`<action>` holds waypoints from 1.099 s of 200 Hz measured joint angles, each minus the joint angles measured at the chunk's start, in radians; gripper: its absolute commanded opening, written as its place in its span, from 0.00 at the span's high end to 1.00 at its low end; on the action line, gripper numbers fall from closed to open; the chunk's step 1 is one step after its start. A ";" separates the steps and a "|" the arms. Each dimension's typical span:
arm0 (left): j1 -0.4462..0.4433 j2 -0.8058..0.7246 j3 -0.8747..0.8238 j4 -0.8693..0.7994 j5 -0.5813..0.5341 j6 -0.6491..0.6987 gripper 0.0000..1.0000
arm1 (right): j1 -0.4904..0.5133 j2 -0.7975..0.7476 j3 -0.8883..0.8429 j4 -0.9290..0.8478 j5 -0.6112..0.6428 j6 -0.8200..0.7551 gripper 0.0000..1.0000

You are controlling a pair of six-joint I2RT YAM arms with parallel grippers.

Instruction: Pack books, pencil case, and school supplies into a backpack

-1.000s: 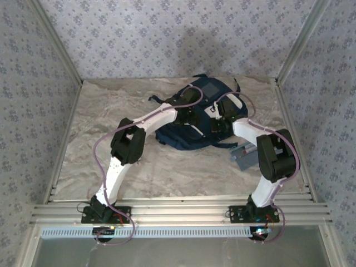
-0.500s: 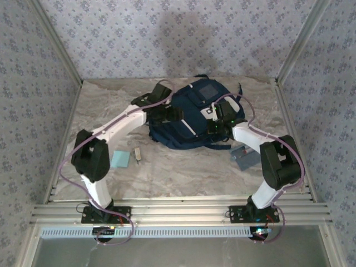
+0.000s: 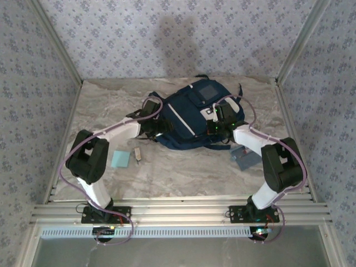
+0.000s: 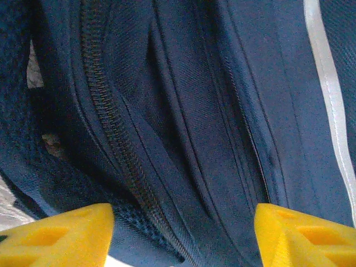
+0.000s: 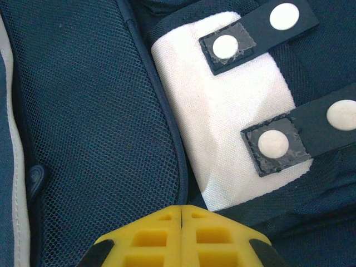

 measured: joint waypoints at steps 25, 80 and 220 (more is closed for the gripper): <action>0.000 0.034 -0.058 0.100 0.014 -0.044 1.00 | 0.013 -0.009 -0.005 0.002 0.006 0.013 1.00; -0.006 0.058 -0.088 0.211 0.027 -0.109 1.00 | 0.111 -0.103 -0.140 0.065 0.074 0.018 1.00; 0.007 0.094 -0.009 0.171 0.017 -0.090 0.91 | 0.176 -0.172 -0.149 -0.037 0.062 -0.083 1.00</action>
